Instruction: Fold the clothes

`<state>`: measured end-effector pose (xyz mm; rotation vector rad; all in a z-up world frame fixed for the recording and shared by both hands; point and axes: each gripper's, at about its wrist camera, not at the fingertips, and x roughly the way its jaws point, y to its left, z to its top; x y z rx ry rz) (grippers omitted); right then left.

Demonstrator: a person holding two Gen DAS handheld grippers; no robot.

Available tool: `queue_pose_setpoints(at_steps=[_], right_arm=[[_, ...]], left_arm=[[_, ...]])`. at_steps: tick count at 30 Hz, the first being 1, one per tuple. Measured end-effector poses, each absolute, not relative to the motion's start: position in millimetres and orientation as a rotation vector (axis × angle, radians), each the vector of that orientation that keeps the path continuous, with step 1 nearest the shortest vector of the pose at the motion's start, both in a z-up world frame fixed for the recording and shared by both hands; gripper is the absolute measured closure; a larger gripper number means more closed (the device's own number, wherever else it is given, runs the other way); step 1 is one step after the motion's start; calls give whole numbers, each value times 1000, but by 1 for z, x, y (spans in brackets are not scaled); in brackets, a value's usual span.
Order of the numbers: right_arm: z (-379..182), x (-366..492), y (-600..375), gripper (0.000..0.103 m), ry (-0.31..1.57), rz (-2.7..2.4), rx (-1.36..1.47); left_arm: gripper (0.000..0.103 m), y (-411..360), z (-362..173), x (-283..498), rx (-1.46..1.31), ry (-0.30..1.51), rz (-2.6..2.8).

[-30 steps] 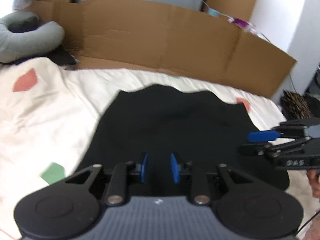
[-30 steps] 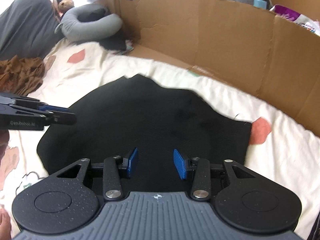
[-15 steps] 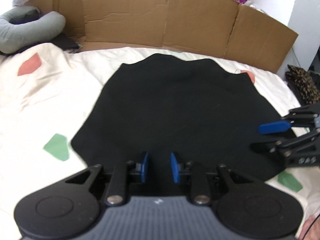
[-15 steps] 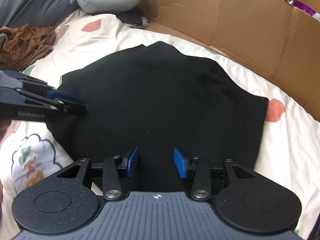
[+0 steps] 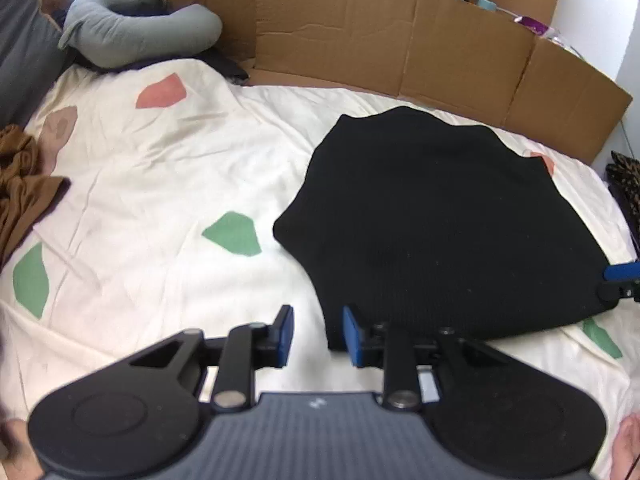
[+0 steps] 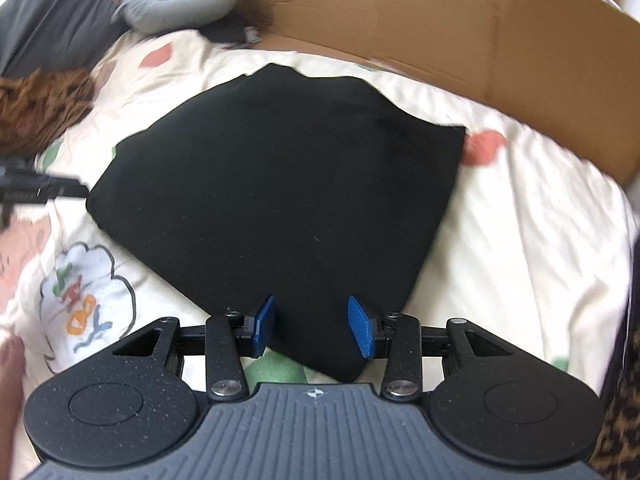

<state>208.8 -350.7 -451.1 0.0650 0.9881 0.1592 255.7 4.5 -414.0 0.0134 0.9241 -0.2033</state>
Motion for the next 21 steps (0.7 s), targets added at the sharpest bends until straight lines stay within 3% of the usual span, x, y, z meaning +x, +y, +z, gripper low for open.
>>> queue_pose_setpoints(at_steps=[21], right_arm=[[-497,167,-410,55,1025,-5,874]], left_arm=[[73,9,-429,252,-64,946,-251]])
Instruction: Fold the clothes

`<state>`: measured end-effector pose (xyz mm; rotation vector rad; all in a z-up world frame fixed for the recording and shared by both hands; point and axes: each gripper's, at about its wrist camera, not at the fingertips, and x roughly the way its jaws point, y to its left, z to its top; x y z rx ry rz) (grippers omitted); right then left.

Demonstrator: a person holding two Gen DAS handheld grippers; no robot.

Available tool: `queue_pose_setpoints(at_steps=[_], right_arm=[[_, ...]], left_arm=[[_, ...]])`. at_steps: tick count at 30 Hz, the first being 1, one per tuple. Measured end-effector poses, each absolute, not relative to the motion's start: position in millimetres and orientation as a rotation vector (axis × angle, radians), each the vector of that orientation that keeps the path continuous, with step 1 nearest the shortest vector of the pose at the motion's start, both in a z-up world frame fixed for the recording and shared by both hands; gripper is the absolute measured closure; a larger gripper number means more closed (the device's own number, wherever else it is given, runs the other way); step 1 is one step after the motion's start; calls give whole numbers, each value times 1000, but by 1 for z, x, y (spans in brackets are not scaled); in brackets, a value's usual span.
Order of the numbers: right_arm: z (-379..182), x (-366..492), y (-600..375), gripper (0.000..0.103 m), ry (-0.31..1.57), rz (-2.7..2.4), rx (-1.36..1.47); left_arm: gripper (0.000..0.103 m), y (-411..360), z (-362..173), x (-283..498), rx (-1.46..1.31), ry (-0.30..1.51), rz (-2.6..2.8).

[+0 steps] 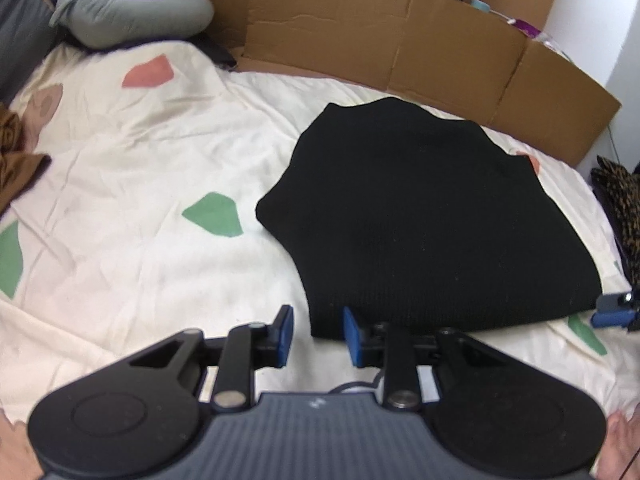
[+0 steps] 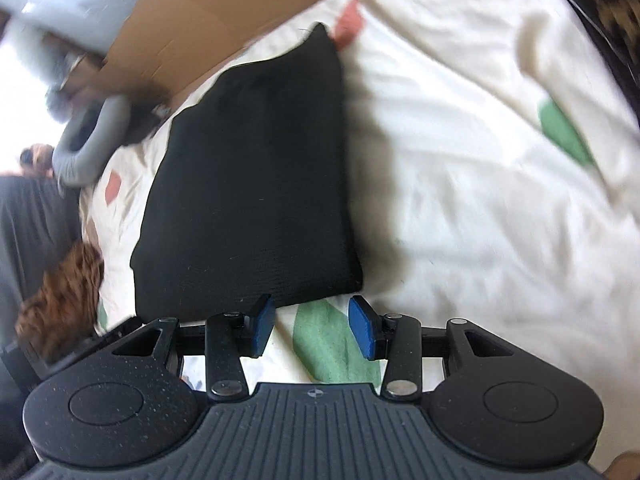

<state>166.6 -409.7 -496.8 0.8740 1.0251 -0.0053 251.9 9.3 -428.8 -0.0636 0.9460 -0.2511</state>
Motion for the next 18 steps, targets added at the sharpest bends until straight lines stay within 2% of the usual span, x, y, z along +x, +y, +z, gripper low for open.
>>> queue_pose_setpoints(at_steps=[6,12,13,14,17,18], right_arm=[[-528,152,-426,55,942,-69,1193],[-546,149,-426,57,885,-93,1320],[-547,150,-425,59,880,-97,1331],[-548,151,-425,73,877,-101,1341],[-545,154,-425,89,870,-101,1337],[-541,156,-426,90,867,-96,1325]], left_arm=[[72,16,-439,257,-148,969,-251],[74,27,-448,260,-254,980,-257],[87,28,-448,260,-262,983,-263],[97,30,-449,260,-268,987,-268],[99,33,-444,260,-270,989,-272],[99,34,-441,259,-275,983,-271]])
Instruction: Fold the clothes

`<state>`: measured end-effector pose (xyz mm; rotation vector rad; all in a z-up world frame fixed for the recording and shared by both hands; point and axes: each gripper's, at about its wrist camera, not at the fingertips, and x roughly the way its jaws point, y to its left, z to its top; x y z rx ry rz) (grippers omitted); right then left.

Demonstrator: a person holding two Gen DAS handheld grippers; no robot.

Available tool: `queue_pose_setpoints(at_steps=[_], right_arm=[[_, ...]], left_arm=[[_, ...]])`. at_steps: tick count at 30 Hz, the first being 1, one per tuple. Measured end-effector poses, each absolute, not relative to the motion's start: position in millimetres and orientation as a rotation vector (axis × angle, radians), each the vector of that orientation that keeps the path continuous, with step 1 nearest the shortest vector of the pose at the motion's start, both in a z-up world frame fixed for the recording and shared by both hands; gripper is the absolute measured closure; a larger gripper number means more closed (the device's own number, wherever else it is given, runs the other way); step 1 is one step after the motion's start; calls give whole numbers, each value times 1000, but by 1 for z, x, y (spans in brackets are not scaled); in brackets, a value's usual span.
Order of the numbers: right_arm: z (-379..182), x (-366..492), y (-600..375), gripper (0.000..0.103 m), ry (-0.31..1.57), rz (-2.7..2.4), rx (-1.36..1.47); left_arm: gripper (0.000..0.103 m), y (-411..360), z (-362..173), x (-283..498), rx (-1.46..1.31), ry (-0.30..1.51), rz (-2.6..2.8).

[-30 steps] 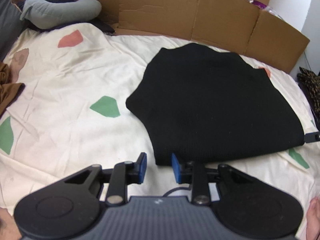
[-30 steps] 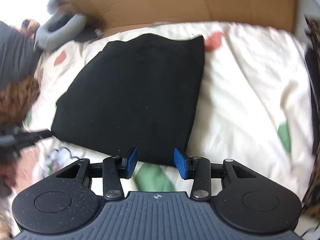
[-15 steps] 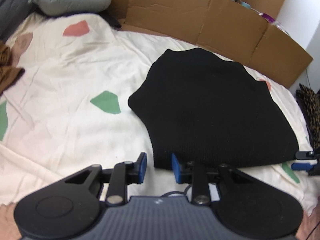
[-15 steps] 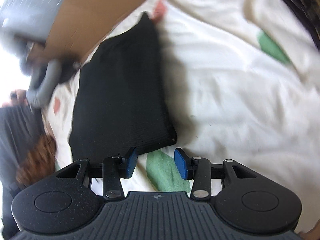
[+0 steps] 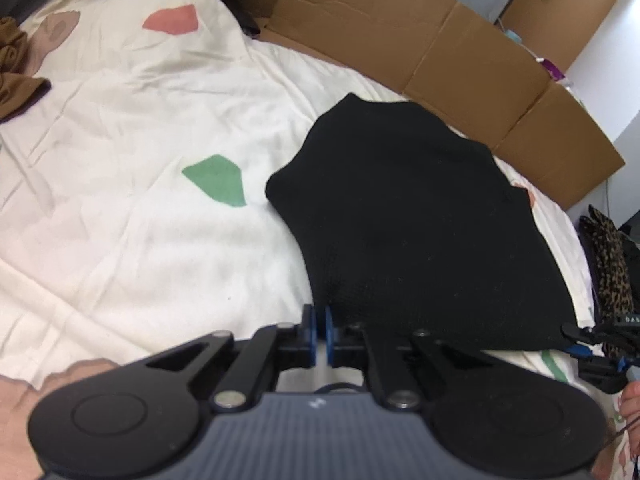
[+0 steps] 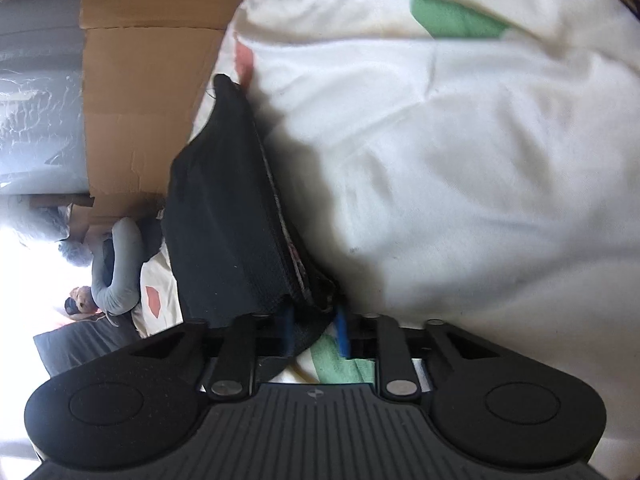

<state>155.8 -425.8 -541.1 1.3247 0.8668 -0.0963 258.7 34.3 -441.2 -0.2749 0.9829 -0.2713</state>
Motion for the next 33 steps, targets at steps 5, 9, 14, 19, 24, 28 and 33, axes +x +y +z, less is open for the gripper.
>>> queue_pose_setpoints(at_steps=[5,9,14,19,24,28,33], right_arm=[[-526,159,-432,93,843,-84,1283],[-522,161,-434,93,843,-82,1261],[-525,153,-437,72,858,-81,1261],[-535,151,-434,63,865,-89,1286],[-543,152,-430,63,861,-70,1307],[-549,154,-429,61,844,-64,1325],[-555,158,-427,61,815,-52,1349]], left_arm=[[100,43,-430,255,-309,967,-270],[98,45,-429,254,-332,982,-275],[73,63,-441,257,-488,1018,-219],[69,68,-459,261,-656,1075,-235],[67,73,-478,265,-805,1075,-236],[66,81,-491,268,-909,1042,-268],[67,89,-504,276,-997,1014,-312]])
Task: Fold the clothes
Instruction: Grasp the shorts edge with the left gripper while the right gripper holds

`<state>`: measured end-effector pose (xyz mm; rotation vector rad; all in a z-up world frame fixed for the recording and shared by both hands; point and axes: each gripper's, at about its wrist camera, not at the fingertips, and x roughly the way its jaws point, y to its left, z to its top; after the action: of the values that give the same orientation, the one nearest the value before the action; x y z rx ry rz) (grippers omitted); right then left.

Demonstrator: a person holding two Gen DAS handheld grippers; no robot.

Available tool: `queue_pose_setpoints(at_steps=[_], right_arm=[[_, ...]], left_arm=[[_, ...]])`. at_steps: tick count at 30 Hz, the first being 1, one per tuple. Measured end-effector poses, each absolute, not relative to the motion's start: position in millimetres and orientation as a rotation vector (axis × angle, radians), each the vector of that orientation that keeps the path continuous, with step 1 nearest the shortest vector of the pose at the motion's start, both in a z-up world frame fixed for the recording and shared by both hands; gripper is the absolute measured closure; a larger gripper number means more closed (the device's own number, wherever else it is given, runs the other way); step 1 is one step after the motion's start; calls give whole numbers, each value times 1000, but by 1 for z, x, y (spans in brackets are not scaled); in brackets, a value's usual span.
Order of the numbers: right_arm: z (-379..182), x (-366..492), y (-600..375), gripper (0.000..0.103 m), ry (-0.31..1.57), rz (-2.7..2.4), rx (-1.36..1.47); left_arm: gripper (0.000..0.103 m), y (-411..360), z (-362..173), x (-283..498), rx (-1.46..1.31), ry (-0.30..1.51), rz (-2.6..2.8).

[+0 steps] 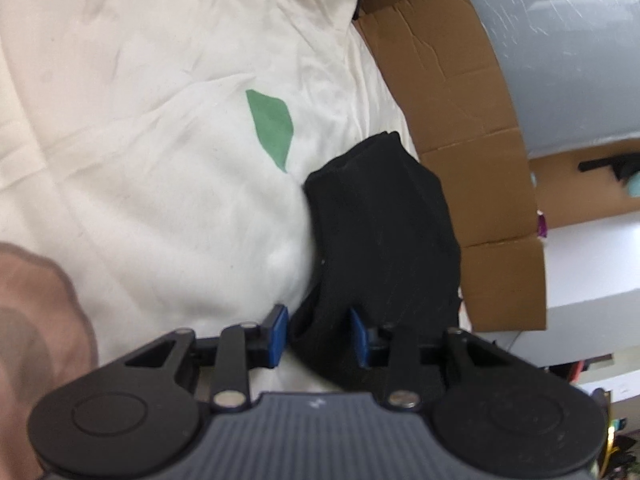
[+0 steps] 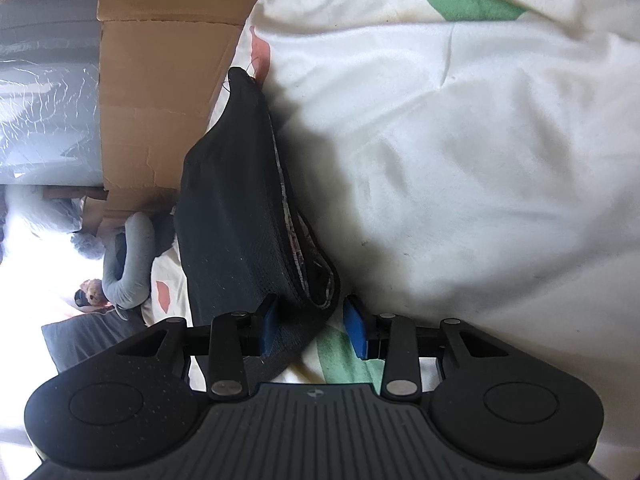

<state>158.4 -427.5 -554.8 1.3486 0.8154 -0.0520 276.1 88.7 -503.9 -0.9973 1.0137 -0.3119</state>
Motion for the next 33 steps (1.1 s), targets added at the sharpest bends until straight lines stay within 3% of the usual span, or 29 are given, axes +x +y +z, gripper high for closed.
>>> queue_pose_setpoints(at_steps=[11,13,14,17,22,33], right_arm=[[-558,161,-426,62,731,-78,1394],[-559,161,-426,64,723,-77,1395],[-559,161,-426,69,721,-77,1394],[-559,162,-427,82,720,-69,1391],[-552,167,-427,91,745,-38,1359],[-540,163,-415,93,833,28,1327]], left_arm=[[68,88,-512,297,-993,1049,-445],[84,86,-513,301,-967,1067,-469],[94,86,-514,302,-966,1076,-475],[96,85,-508,302,-931,1073,-487],[98,92,-494,297,-904,1055,-500],[98,104,-457,283,-801,1070,-484]])
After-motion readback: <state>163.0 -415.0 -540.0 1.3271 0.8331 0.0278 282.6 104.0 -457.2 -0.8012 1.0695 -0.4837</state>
